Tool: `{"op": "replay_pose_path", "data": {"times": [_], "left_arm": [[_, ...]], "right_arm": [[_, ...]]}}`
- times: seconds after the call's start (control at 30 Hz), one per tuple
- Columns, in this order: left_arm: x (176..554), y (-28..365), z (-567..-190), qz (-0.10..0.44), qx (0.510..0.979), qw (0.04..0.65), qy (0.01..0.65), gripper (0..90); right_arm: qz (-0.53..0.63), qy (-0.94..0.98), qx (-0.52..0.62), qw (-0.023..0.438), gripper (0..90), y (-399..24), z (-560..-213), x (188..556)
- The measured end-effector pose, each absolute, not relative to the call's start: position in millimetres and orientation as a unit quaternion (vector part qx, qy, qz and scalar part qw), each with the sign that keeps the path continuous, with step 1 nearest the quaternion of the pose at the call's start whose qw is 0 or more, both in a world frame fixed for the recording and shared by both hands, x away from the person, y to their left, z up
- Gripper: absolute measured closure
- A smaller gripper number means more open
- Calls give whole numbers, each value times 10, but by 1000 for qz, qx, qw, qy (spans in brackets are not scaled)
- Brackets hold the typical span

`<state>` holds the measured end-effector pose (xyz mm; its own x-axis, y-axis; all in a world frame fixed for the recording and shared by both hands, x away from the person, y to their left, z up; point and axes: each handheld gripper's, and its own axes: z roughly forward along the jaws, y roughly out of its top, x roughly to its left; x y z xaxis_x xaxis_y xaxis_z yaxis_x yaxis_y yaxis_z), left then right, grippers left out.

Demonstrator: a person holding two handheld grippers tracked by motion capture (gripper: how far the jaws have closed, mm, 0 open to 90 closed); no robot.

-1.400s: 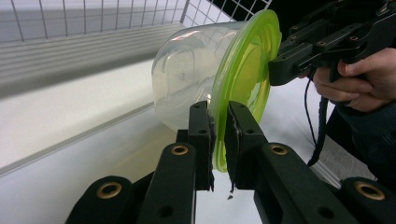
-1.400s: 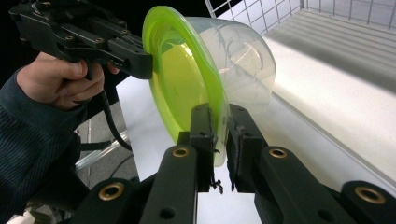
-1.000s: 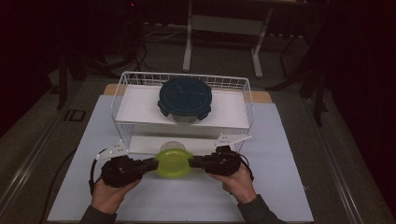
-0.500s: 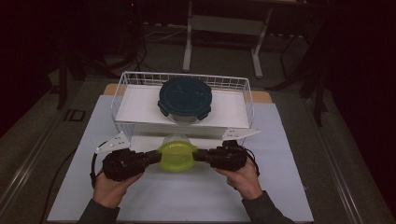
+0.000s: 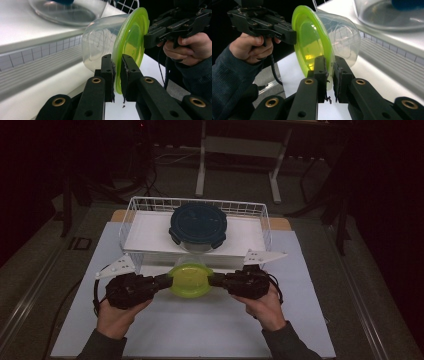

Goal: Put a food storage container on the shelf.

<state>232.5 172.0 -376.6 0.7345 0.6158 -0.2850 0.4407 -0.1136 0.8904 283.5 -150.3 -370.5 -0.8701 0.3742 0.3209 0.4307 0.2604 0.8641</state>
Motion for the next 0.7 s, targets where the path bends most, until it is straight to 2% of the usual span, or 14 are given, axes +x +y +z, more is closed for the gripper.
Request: {"op": "replay_pose_path", "data": {"times": [0.5, 0.7], "left_arm": [[2287, 1703, -3382, 86, 732, 587, 335, 822], [2329, 1660, -3168, 100, 732, 593, 322, 822]], "right_arm": [[-583, -778, -236, 14, 823, -1573, -3355, 2773], [-596, -770, -228, -6, 822, -1625, -3120, 2775]]}}
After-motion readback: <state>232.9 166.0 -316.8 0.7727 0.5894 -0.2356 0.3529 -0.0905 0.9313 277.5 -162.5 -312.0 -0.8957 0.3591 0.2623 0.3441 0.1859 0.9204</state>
